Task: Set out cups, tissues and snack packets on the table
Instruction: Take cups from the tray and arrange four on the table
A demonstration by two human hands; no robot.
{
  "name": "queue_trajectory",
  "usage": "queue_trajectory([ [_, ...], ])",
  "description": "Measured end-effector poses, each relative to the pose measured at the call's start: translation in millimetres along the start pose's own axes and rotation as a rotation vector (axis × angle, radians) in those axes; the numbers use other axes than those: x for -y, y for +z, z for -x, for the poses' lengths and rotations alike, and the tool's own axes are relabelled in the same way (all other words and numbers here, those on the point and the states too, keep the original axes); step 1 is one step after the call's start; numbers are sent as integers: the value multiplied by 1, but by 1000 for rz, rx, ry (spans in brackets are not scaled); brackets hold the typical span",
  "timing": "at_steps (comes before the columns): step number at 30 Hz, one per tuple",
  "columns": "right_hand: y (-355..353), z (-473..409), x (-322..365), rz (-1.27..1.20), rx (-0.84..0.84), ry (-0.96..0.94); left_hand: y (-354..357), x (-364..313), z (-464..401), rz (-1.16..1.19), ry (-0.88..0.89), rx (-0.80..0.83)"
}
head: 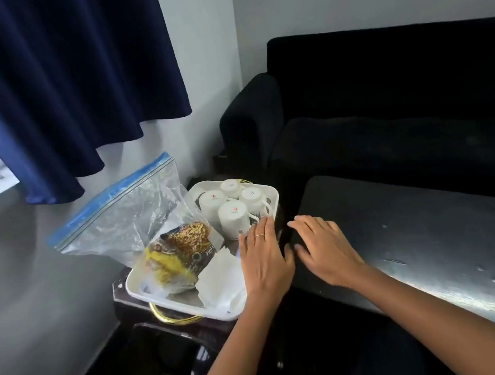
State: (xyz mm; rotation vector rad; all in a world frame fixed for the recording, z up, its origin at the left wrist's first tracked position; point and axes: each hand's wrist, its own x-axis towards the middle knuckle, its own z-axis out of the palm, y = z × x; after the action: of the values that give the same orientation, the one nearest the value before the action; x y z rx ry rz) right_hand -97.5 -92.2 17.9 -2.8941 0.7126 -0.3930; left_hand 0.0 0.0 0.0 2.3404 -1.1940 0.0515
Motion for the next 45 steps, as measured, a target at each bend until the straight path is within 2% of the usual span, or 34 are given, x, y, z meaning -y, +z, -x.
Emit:
queue_trajectory([
  [3,6,-23,1,-63,-34,11,2,10,-6,19,-75,-23],
  [9,20,-62,2,-127,26,109,9,23,-7,27,-151,5],
  [15,37,-90,16,-222,30,175,17,30,-1,4,-190,58],
  [21,55,-100,34,-309,85,318,22,34,-2,-15,-217,90],
  [26,58,-95,37,-314,78,321,23,32,-1,-14,-208,88],
  [31,48,-88,40,-474,-13,461,23,29,0,-31,-191,41],
  [36,31,-83,37,-622,-12,531,23,24,-1,-73,-166,-22],
  [45,2,-63,12,-800,-137,545,8,5,-5,16,-12,-169],
])
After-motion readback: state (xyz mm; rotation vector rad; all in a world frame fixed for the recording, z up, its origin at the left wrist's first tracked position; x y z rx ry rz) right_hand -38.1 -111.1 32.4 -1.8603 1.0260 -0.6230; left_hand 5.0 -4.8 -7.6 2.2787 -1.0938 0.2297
